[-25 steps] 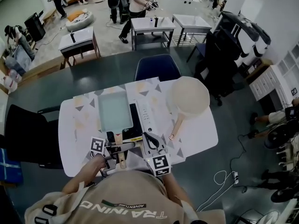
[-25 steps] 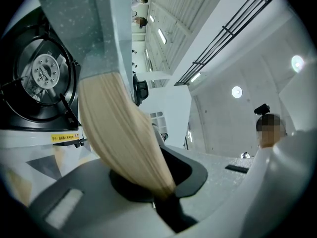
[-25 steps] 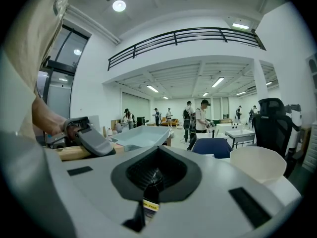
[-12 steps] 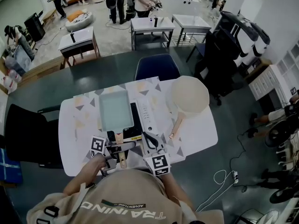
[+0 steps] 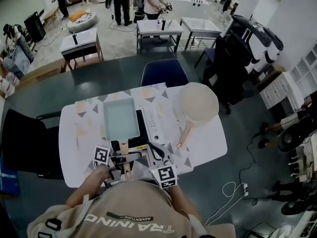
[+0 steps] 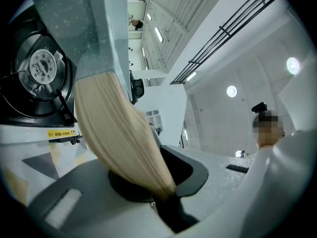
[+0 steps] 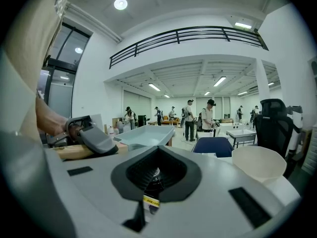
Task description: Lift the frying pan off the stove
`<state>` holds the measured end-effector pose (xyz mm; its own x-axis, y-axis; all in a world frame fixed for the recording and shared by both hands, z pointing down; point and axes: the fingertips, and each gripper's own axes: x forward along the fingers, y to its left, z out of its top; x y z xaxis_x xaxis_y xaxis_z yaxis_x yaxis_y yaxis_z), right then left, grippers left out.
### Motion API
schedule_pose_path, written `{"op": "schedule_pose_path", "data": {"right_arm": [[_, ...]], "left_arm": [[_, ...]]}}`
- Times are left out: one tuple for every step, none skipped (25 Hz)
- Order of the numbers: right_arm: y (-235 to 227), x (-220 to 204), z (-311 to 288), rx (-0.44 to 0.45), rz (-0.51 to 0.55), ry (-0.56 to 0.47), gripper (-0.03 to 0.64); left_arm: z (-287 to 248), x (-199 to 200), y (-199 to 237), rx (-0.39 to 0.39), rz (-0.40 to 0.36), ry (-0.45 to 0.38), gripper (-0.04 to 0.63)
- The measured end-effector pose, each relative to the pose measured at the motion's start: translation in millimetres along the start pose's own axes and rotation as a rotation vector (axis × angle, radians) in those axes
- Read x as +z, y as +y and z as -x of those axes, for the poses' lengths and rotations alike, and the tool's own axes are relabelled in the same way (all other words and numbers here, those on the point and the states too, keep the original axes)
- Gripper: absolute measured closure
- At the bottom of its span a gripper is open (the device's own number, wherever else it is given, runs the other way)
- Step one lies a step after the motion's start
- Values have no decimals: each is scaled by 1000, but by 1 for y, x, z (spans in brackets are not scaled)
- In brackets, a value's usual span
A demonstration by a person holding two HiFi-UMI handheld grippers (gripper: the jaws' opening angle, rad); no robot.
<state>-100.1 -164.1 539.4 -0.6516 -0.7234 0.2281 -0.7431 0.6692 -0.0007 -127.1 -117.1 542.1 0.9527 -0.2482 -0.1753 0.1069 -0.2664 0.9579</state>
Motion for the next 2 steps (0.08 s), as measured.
{"op": "schedule_pose_path", "data": {"right_arm": [[1,0,0,2,0,3,621],[2,0,-1,5,1,6,621]], "left_arm": [[1,0,0,0,0,1,551],[2,0,0,1,1,2,549]]}}
